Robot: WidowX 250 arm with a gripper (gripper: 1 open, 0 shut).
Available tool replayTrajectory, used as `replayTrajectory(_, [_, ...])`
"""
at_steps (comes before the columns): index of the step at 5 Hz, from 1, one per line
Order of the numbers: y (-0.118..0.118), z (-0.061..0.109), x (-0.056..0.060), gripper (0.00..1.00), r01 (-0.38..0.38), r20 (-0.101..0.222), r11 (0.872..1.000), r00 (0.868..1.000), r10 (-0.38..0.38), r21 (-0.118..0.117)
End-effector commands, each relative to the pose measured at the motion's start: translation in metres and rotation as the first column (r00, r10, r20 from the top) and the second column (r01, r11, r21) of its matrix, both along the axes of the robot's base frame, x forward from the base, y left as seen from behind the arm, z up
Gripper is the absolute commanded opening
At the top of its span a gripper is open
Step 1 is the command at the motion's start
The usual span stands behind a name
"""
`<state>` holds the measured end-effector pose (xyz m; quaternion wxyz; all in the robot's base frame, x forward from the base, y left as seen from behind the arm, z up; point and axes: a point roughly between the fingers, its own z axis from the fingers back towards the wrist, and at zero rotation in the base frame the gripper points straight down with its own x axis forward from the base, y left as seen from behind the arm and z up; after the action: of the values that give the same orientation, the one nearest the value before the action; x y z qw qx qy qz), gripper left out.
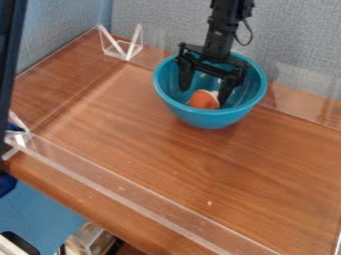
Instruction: Put the mushroom in the blue bowl
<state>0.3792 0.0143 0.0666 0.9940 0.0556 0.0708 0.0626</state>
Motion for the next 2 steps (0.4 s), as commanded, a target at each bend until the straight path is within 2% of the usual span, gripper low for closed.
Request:
replayTrajectory(1, [-0.0063, 0.0373, 0.0018, 1.00, 0.004, 0.098, 1.000, 0.995, -0.004, -0.004])
replayTrajectory(2, [-0.0077, 0.0413, -0.0009, 1.00, -0.003, 0.108, 1.000, 0.994, 0.004, -0.007])
